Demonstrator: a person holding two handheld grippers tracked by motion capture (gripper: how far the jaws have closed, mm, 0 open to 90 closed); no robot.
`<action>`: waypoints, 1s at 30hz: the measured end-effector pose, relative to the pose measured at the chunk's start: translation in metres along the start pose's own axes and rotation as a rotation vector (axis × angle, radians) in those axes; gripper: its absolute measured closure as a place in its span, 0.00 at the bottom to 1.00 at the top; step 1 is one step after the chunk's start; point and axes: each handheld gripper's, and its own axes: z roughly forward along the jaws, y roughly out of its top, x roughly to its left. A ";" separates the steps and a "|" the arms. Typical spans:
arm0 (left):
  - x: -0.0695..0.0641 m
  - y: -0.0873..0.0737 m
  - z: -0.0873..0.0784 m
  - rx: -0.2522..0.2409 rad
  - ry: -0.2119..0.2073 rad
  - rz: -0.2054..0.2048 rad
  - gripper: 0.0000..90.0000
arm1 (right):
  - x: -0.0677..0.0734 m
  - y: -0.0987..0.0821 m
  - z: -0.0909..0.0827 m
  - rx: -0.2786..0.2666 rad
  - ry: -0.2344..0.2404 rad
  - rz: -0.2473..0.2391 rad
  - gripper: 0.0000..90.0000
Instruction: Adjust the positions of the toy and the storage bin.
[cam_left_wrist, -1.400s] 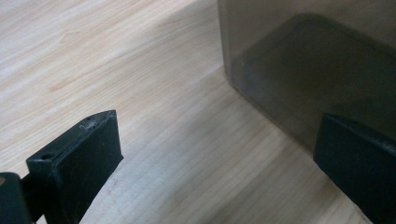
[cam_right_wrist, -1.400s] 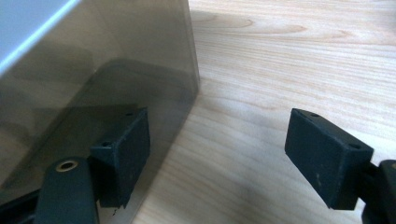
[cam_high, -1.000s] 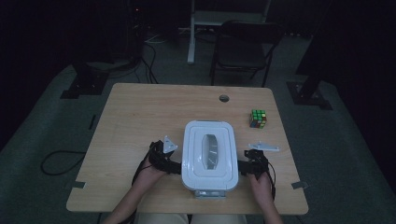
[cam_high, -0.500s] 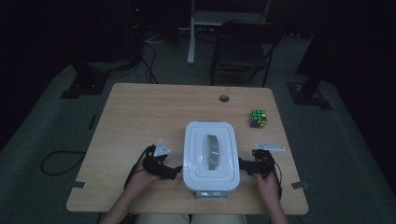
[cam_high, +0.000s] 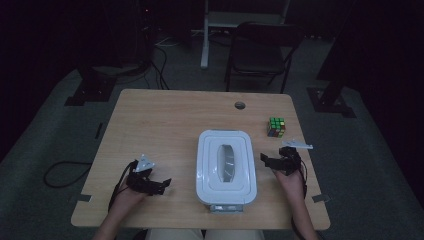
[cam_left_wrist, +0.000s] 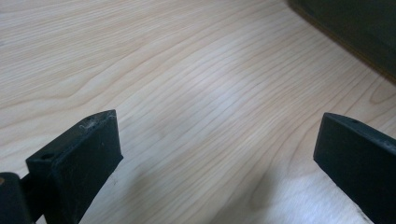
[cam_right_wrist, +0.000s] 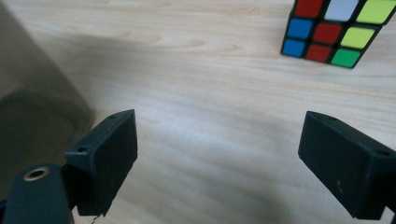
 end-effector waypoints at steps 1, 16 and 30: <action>0.002 -0.002 -0.003 -0.008 0.000 -0.001 0.02 | -0.002 0.002 0.001 -0.010 -0.011 0.004 0.13; 0.045 -0.043 -0.031 0.058 0.172 -0.172 0.02 | -0.042 0.036 0.015 -0.095 -0.120 0.074 0.13; 0.040 -0.043 -0.028 0.080 0.220 -0.119 0.02 | -0.057 0.058 0.044 -0.083 -0.164 0.131 0.13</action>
